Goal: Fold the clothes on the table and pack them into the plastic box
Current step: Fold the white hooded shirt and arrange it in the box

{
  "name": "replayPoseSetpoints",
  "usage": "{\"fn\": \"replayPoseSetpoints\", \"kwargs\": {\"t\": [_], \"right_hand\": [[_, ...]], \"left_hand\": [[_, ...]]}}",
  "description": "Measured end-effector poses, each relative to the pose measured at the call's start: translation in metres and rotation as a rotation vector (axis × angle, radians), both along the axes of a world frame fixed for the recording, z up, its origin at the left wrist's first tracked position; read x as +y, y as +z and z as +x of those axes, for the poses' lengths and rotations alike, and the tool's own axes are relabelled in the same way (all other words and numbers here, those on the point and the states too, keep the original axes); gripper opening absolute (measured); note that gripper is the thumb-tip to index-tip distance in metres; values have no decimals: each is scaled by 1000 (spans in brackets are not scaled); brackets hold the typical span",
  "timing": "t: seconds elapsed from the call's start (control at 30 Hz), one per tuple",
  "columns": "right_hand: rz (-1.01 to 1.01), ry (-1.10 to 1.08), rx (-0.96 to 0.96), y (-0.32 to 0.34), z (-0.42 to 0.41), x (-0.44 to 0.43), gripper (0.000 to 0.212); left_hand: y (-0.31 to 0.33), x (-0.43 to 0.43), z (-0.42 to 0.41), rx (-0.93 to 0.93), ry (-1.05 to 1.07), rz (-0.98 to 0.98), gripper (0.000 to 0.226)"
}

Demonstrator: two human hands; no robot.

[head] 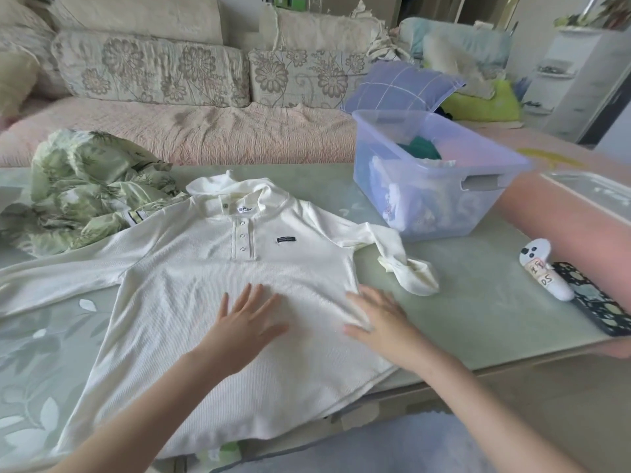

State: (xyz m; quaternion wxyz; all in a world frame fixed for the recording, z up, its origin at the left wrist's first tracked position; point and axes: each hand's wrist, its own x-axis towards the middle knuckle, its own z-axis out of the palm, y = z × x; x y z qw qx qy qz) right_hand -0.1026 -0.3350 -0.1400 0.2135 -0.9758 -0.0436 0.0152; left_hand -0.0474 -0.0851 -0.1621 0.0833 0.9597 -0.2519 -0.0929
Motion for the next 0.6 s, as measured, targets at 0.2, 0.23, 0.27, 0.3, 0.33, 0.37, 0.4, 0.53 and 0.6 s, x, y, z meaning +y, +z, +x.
{"fn": "replayPoseSetpoints", "kwargs": {"t": [0.2, 0.23, 0.27, 0.3, 0.33, 0.37, 0.4, 0.53, 0.6], "right_hand": [[-124, -407, -344, -2, 17, -70, 61], [-170, -404, -299, -4, 19, -80, 63], [-217, -388, -269, -6, 23, -88, 59], [-259, -366, -266, -9, 26, -95, 50], [-290, -348, -297, -9, 30, -102, 36], [-299, -344, -343, -9, 34, -107, 23], [-272, -364, -396, -7, 37, -110, 18], [363, -598, -456, 22, 47, -118, 26], [586, -701, -357, 35, 59, -130, 25]], "left_hand": [[16, -86, 3, -19, -132, -153, 61], [15, -98, 6, -16, -138, -162, 61], [14, -109, 9, -10, -136, -169, 61], [12, -118, 12, -5, -133, -167, 61], [10, -125, 13, 8, -126, -164, 61], [8, -131, 14, 30, -118, -160, 62], [6, -135, 14, 55, -114, -150, 62], [-2, -140, 13, 61, -123, -78, 65], [0, -141, 14, 66, -113, -71, 66]]}}
